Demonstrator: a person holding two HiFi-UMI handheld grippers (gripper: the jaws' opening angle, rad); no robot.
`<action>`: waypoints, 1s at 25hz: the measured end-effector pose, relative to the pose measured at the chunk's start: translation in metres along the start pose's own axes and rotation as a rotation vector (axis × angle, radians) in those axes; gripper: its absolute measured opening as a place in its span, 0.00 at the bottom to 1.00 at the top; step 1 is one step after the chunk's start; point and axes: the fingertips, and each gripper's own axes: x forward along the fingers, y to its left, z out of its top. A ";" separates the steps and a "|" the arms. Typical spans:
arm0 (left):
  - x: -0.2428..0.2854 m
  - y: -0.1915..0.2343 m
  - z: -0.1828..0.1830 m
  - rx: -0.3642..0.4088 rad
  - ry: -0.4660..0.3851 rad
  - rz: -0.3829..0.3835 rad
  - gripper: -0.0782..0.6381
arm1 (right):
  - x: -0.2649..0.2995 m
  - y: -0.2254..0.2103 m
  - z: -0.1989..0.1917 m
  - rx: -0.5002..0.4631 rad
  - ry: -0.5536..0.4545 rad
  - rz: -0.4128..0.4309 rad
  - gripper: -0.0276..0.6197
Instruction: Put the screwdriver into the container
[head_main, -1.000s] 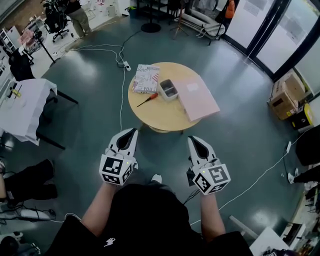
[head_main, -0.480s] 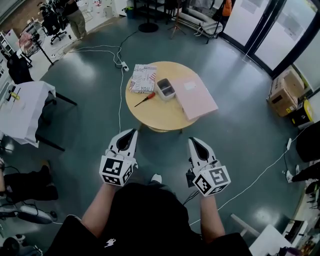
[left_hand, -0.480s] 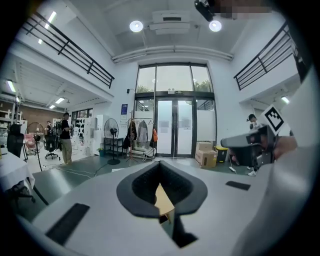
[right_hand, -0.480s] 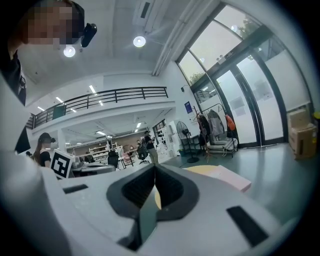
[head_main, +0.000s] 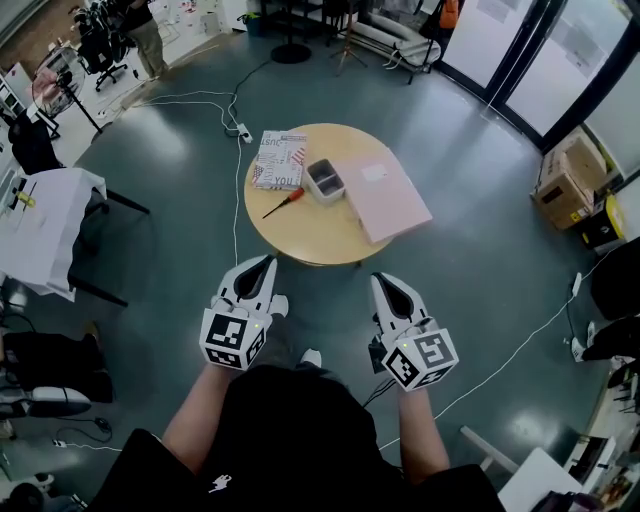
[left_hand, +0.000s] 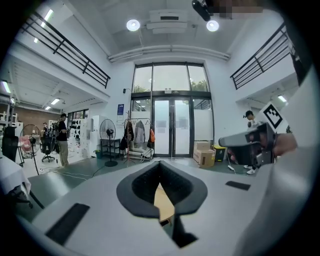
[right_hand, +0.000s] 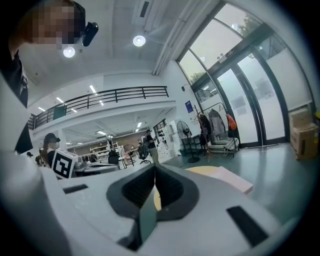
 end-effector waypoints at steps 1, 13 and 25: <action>0.003 0.003 0.000 -0.002 -0.002 0.009 0.11 | 0.002 -0.002 0.000 0.001 0.001 -0.001 0.05; 0.063 0.044 -0.009 -0.023 0.032 0.019 0.11 | 0.050 -0.039 -0.001 -0.043 0.044 -0.056 0.05; 0.153 0.092 0.008 -0.017 0.060 -0.068 0.11 | 0.128 -0.086 0.030 -0.037 0.008 -0.127 0.05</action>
